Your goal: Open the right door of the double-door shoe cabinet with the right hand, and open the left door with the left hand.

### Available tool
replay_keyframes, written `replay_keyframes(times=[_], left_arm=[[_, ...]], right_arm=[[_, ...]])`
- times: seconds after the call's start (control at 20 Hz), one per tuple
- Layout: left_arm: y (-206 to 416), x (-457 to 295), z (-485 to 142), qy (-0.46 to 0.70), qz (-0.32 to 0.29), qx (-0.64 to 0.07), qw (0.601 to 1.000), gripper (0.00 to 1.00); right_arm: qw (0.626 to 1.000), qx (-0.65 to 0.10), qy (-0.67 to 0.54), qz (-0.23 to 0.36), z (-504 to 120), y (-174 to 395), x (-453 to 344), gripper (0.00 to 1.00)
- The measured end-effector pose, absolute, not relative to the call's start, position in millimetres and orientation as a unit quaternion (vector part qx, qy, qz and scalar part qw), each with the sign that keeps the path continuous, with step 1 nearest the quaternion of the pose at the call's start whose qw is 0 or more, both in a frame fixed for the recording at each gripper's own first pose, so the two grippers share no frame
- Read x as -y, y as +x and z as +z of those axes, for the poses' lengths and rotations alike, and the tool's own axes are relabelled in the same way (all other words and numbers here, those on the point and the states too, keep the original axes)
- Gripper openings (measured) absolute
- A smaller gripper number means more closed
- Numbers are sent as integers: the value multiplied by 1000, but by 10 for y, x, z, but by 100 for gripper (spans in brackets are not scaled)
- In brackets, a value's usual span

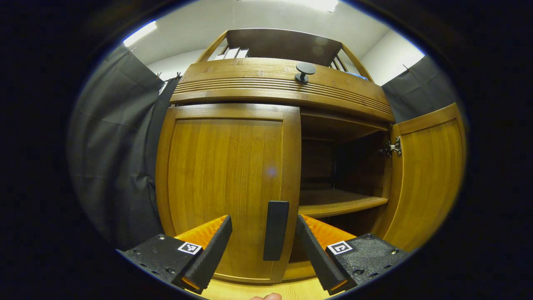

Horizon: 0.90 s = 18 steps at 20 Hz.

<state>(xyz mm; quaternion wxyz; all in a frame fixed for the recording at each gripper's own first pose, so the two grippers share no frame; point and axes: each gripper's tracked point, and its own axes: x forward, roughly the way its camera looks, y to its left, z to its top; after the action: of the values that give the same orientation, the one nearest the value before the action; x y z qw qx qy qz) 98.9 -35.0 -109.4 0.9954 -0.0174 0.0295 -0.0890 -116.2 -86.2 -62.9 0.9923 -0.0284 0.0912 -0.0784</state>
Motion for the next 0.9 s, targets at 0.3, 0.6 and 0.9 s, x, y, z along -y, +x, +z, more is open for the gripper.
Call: replay_keyframes(times=[0.3, 0.6, 0.9], left_arm=[[1037, 410, -1189, -10, -95, -28, 995, 92], [1044, 405, -1182, -4, -96, -28, 995, 92], [1123, 416, -1290, -5, -88, -51, 995, 92]], right_arm=[[994, -93, -19, -55, -600, -1084, 338, 35], [995, -89, 8, -46, -688, -872, 147, 83], [994, -104, 14, -36, -809, -789, 75, 96]])
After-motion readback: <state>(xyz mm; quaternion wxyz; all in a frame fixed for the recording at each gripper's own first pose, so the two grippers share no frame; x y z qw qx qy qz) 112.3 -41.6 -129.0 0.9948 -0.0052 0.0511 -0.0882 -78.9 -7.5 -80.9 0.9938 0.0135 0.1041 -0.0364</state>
